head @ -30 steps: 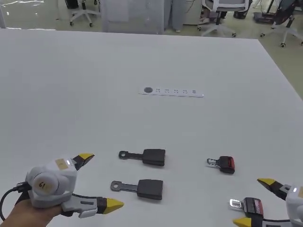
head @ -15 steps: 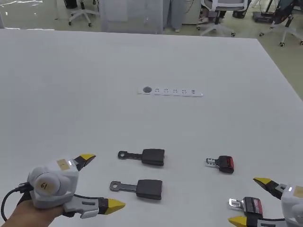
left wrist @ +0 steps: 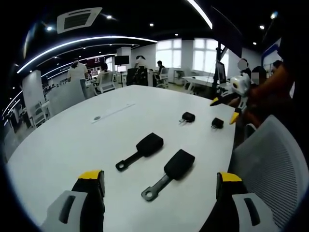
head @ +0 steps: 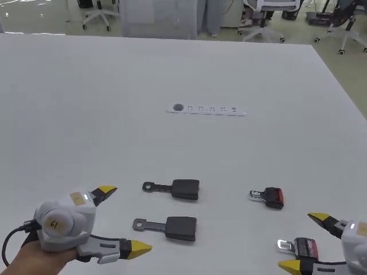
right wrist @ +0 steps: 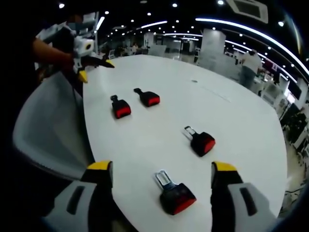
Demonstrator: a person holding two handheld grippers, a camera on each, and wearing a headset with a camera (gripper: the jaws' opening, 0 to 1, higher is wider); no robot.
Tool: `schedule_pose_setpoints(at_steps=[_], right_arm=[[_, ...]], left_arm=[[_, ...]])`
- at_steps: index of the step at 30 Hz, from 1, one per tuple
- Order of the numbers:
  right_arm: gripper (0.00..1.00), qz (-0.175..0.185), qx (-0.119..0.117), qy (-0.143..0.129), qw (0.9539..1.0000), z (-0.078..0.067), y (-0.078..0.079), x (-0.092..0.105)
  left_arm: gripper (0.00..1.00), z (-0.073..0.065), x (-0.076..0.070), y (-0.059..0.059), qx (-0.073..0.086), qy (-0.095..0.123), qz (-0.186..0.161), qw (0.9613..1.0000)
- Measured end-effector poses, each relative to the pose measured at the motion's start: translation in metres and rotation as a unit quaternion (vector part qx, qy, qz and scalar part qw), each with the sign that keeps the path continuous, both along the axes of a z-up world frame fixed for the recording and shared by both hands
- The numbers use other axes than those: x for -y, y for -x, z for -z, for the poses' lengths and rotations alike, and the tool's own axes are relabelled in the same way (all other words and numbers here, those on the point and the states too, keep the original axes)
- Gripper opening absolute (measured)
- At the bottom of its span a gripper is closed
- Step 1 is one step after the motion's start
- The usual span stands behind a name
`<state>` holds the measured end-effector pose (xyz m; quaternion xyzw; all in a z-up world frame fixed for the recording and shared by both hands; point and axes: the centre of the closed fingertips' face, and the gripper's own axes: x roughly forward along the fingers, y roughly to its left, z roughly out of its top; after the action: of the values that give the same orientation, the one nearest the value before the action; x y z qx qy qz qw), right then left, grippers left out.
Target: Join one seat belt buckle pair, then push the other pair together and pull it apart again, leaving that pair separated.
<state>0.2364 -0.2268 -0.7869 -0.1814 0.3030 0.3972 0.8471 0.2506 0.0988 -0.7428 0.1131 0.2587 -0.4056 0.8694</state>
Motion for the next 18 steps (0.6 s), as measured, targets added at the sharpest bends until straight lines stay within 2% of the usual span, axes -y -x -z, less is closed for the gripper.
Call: schedule_pose_setpoints(at_steps=[7, 18], right_arm=[[0.85, -0.004, -0.004, 0.005, 1.0, 0.001, -0.002, 0.008], [0.84, -0.031, -0.019, 0.017, 0.9992, 0.01, 0.0, 0.013]], left_arm=[[0.98, 0.004, 0.005, 0.001, -0.001, -0.014, 0.019, 0.9997], [0.95, 0.01, 0.015, -0.002, -0.004, -0.03, 0.049, 0.9983]])
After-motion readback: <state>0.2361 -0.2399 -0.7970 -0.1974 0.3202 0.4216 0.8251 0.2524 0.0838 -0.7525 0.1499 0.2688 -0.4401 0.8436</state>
